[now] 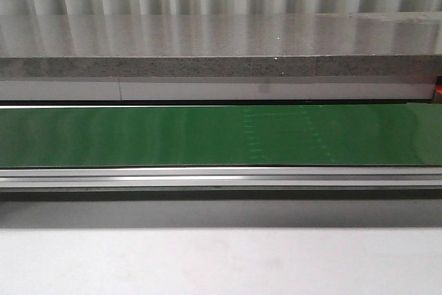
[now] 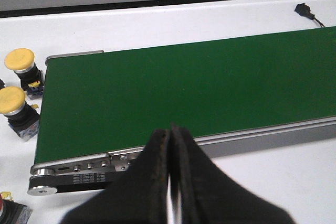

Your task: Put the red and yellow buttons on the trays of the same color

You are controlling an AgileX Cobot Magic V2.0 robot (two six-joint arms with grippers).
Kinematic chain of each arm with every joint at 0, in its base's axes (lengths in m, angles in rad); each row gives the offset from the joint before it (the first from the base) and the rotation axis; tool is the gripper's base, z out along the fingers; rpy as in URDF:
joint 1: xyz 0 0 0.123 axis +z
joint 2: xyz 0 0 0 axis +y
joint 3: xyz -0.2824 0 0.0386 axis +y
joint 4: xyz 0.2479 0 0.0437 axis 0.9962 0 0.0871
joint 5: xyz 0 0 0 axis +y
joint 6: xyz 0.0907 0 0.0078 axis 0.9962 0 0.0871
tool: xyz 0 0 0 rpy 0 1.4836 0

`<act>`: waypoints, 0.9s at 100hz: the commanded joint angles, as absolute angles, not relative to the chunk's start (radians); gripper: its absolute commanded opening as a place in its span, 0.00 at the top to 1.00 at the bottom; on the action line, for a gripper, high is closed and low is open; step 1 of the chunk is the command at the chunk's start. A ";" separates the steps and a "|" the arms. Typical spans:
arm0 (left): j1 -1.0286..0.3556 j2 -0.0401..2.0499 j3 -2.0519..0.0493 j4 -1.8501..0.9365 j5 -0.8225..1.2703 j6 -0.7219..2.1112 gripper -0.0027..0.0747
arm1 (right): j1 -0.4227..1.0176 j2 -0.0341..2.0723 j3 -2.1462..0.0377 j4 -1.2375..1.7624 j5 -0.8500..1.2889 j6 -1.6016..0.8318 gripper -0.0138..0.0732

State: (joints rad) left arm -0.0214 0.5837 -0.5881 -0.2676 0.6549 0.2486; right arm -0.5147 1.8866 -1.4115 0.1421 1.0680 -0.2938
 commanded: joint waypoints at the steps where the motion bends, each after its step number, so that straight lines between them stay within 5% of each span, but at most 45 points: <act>1: -0.031 0.585 -0.615 -0.285 0.581 0.250 0.99 | -0.521 1.839 -1.431 0.153 1.070 -0.293 0.30; 47: -0.031 0.585 -0.615 -0.285 0.581 0.250 0.99 | -0.521 1.743 -1.437 0.153 1.076 -0.293 0.29; 71: -0.031 0.585 -0.615 -0.285 0.581 0.250 0.99 | -0.517 1.575 -1.437 0.303 1.061 -0.293 0.61; 90: -0.031 0.585 -0.615 -0.285 0.581 0.250 0.99 | -0.470 1.475 -1.409 0.417 1.056 -0.294 0.74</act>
